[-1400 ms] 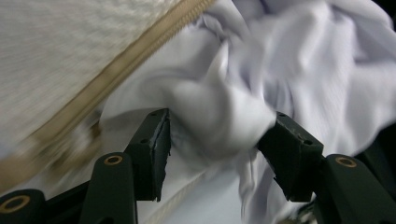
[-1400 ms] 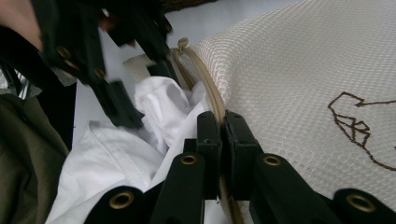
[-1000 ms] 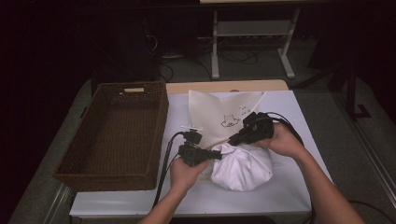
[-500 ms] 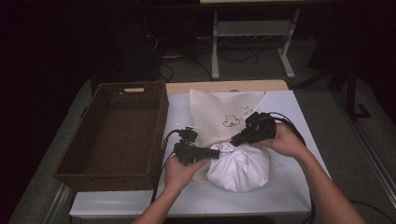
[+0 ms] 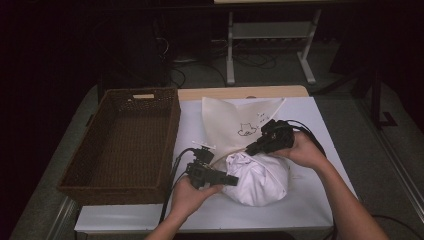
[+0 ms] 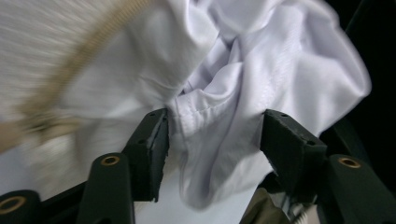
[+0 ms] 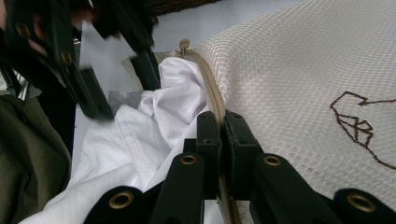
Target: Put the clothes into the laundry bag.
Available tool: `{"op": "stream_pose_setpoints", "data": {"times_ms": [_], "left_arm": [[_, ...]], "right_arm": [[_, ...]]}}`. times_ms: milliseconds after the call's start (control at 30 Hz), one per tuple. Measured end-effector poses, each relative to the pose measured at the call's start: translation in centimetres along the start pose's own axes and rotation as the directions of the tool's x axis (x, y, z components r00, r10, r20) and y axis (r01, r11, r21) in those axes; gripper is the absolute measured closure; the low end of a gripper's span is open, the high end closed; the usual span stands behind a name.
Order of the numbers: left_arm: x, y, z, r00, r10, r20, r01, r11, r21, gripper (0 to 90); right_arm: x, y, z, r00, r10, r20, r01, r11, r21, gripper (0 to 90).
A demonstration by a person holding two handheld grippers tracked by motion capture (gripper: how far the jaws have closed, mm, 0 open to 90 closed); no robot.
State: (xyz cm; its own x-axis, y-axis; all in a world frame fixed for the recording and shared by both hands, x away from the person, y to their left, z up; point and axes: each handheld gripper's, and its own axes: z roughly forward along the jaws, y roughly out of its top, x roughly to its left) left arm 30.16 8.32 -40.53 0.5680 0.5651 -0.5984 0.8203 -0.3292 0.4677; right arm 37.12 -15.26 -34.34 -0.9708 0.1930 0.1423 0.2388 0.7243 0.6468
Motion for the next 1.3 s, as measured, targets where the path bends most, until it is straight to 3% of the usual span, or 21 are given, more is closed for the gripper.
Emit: {"op": "stream_pose_setpoints", "data": {"times_ms": [133, 233, 300, 467, 533, 667, 833, 933, 1000, 1300], "left_arm": [[0.9, 0.3, 1.8, 0.9991, -0.034, 0.024, 0.033, 0.9993, 0.015, 44.1], [1.3, 0.5, 2.3, 0.9989, -0.026, 0.038, 0.026, 0.9996, 0.014, 60.8], [1.4, 0.6, 2.3, 0.9990, -0.011, 0.043, 0.012, 0.9999, -0.006, 74.2], [0.9, 1.1, 1.3, 0.9986, 0.017, 0.050, -0.013, 0.9971, -0.075, 82.0], [0.6, 1.4, 0.7, 0.9980, 0.028, 0.056, -0.023, 0.9957, -0.090, 82.5], [0.3, 1.8, -0.1, 0.9987, 0.042, 0.029, -0.038, 0.9920, -0.120, 82.7], [1.0, 2.1, 0.5, 0.9991, -0.023, -0.036, 0.016, 0.9823, -0.186, 82.5], [1.3, 2.0, 1.0, 0.9987, -0.042, -0.028, 0.036, 0.9810, -0.191, 81.5], [1.2, 2.0, 0.9, 0.9992, -0.030, -0.025, 0.025, 0.9838, -0.177, 79.6], [0.2, 0.5, -1.9, 0.9997, -0.005, -0.025, 0.001, 0.9886, -0.150, 56.5]], "right_arm": [[0.0, 0.0, 0.1, 1.0000, -0.004, -0.001, 0.004, 1.000, 0.006, 84.9], [0.0, -0.1, 0.1, 1.0000, -0.004, -0.001, 0.004, 1.000, 0.008, 84.9], [0.1, -0.1, 0.1, 1.0000, -0.004, -0.002, 0.004, 1.000, 0.009, 84.9], [0.4, -0.1, 0.0, 0.9999, -0.013, -0.003, 0.013, 1.000, 0.004, 85.0], [0.6, -0.1, -0.2, 0.9998, -0.019, -0.002, 0.019, 1.000, -0.002, 85.1], [1.0, 0.0, -0.7, 0.9996, -0.028, -0.010, 0.028, 0.999, -0.021, 85.3], [1.7, 0.5, -0.8, 0.9984, -0.052, -0.020, 0.052, 0.998, -0.024, 85.3], [1.4, 0.4, -0.6, 0.9993, -0.037, -0.009, 0.037, 0.999, 0.001, 85.2], [0.8, 0.0, -0.5, 0.9997, -0.020, -0.011, 0.020, 1.000, 0.001, 85.1], [0.6, -0.4, -0.5, 1.0000, -0.003, -0.006, 0.003, 1.000, 0.001, 84.9]]}}
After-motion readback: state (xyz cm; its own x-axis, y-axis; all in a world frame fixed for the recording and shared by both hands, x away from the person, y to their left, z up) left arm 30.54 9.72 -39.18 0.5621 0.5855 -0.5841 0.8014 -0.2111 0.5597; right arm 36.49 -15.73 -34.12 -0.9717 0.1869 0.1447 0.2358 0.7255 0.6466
